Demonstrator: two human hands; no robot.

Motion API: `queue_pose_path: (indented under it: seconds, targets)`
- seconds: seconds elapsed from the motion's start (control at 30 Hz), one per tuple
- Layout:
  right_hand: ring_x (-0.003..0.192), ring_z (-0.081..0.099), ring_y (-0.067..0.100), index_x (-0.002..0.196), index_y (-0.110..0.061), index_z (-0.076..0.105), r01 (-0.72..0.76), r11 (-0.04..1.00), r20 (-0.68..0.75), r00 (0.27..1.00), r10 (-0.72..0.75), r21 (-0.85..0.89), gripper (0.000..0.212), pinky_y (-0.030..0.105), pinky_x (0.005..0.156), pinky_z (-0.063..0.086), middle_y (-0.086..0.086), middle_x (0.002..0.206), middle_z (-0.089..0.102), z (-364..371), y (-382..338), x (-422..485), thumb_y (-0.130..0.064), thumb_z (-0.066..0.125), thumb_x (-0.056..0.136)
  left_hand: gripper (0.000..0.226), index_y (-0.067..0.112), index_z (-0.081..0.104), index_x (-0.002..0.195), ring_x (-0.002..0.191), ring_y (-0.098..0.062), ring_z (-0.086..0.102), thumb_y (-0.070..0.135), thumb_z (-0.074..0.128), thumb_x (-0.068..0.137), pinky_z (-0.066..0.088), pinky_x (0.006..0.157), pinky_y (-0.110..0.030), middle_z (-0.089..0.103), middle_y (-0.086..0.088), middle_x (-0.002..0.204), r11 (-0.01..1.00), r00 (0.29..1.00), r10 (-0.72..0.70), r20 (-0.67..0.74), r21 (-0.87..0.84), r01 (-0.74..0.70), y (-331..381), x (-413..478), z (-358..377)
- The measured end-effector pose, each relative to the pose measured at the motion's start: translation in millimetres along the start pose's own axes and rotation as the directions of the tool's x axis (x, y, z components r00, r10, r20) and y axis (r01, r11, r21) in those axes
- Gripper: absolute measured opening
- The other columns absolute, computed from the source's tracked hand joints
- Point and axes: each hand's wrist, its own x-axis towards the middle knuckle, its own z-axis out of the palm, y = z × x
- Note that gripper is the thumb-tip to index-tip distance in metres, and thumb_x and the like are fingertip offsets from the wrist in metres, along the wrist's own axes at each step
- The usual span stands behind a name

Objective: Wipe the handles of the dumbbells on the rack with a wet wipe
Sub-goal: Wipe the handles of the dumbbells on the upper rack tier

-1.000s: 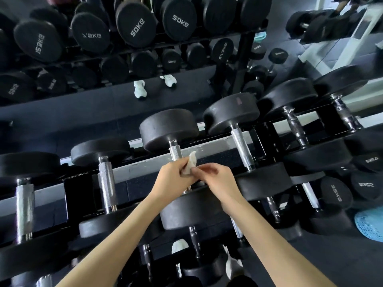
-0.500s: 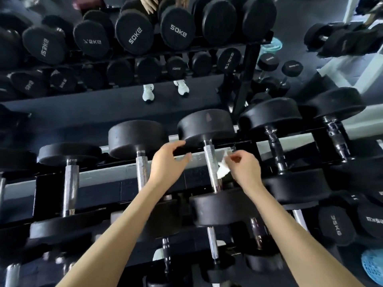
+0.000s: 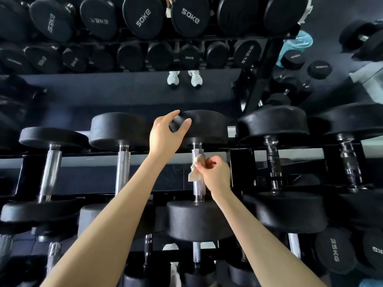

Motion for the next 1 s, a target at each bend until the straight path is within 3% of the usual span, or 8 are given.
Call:
queue_pose_path:
  seconds: [0.2, 0.33, 0.43, 0.57, 0.67, 0.8, 0.9, 1.0]
  targets:
    - [0.096, 0.06, 0.026, 0.097, -0.003, 0.065, 0.025, 0.954, 0.0, 1.0, -0.026, -0.3, 0.03, 0.028, 0.077, 0.04, 0.012, 0.099, 0.067, 14.6, -15.8, 2.3, -0.031, 0.057, 0.092, 0.057, 0.031, 0.055, 0.13, 0.117, -0.011, 0.052, 0.053, 0.068, 0.078, 0.041, 0.088, -0.022, 0.057, 0.008, 0.127, 0.989, 0.99, -0.109, 0.084, -0.092, 0.117, -2.7, 18.4, -1.4]
    - [0.066, 0.059, 0.015, 0.081, -0.002, 0.068, -0.093, 0.989, -0.053, 0.994, 0.1, 0.112, 0.016, 0.023, 0.06, 0.044, 0.01, 0.076, 0.068, 15.3, -19.2, 6.8, -0.017, 0.065, 0.087, 0.058, 0.033, 0.055, 0.128, 0.114, -0.012, 0.052, 0.058, 0.066, 0.077, 0.044, 0.088, -0.026, 0.056, 0.007, 0.126, 0.992, 0.991, -0.095, 0.09, -0.077, 0.102, -8.5, 21.3, -0.3]
    - [0.054, 0.058, 0.005, 0.088, 0.001, 0.067, -0.316, 0.749, 0.119, 0.945, 0.306, 0.583, 0.007, 0.01, 0.051, 0.047, 0.004, 0.068, 0.066, 5.5, -24.5, 19.8, -0.002, 0.069, 0.082, 0.059, 0.035, 0.055, 0.126, 0.11, -0.013, 0.055, 0.061, 0.065, 0.075, 0.048, 0.092, -0.032, 0.056, 0.006, 0.125, 0.991, 0.99, -0.098, 0.098, -0.085, 0.107, -11.7, 24.0, 0.8]
    - [0.057, 0.062, 0.006, 0.078, -0.007, 0.065, -0.47, 0.552, 0.366, 0.882, 0.296, 0.689, 0.009, 0.017, 0.051, 0.051, -0.004, 0.061, 0.069, -8.3, -22.7, 40.1, 0.001, 0.066, 0.082, 0.056, 0.036, 0.057, 0.123, 0.103, -0.015, 0.057, 0.061, 0.066, 0.074, 0.051, 0.088, -0.032, 0.054, 0.004, 0.121, 0.988, 0.99, -0.106, 0.095, -0.102, 0.115, -11.9, 24.6, 3.1]
    - [0.05, 0.056, 0.009, 0.072, -0.005, 0.064, -0.393, 0.61, 0.225, 0.915, 0.335, 0.688, 0.011, 0.02, 0.053, 0.046, -0.001, 0.057, 0.064, 2.3, -28.1, 33.0, 0.001, 0.069, 0.08, 0.052, 0.035, 0.058, 0.121, 0.099, -0.015, 0.057, 0.057, 0.068, 0.075, 0.048, 0.08, -0.026, 0.052, 0.003, 0.119, 0.983, 0.988, -0.122, 0.091, -0.129, 0.133, -10.9, 26.1, 5.1]
    - [0.077, 0.063, 0.025, 0.076, -0.002, 0.065, -0.194, 0.978, -0.223, 0.953, 0.205, 0.073, 0.027, 0.03, 0.074, 0.046, 0.011, 0.08, 0.068, 28.0, -46.9, 14.8, -0.027, 0.066, 0.087, 0.047, 0.037, 0.059, 0.117, 0.097, -0.015, 0.059, 0.056, 0.069, 0.075, 0.051, 0.081, -0.027, 0.051, 0.003, 0.118, 0.976, 0.989, -0.113, 0.095, -0.176, 0.129, -14.4, 25.9, 9.9]
    - [0.095, 0.064, 0.027, 0.095, -0.002, 0.066, -0.081, 0.972, -0.169, 0.985, 0.044, -0.219, 0.038, 0.031, 0.082, 0.046, 0.012, 0.096, 0.069, 31.2, -43.9, 14.4, -0.038, 0.054, 0.093, 0.051, 0.038, 0.061, 0.114, 0.096, -0.014, 0.06, 0.061, 0.069, 0.07, 0.054, 0.083, -0.032, 0.054, 0.003, 0.117, 0.975, 0.988, -0.112, 0.103, -0.183, 0.129, -19.1, 29.4, 11.3]
    - [0.084, 0.062, 0.025, 0.091, -0.005, 0.068, 0.03, 0.96, -0.073, 0.996, -0.052, -0.277, 0.036, 0.032, 0.075, 0.045, 0.012, 0.085, 0.068, 21.1, -25.2, 15.4, -0.04, 0.06, 0.088, 0.058, 0.041, 0.062, 0.111, 0.093, -0.014, 0.063, 0.07, 0.065, 0.061, 0.056, 0.08, -0.033, 0.059, 0.001, 0.113, 0.974, 0.985, -0.109, 0.133, -0.184, 0.133, -21.7, 33.0, 11.1]
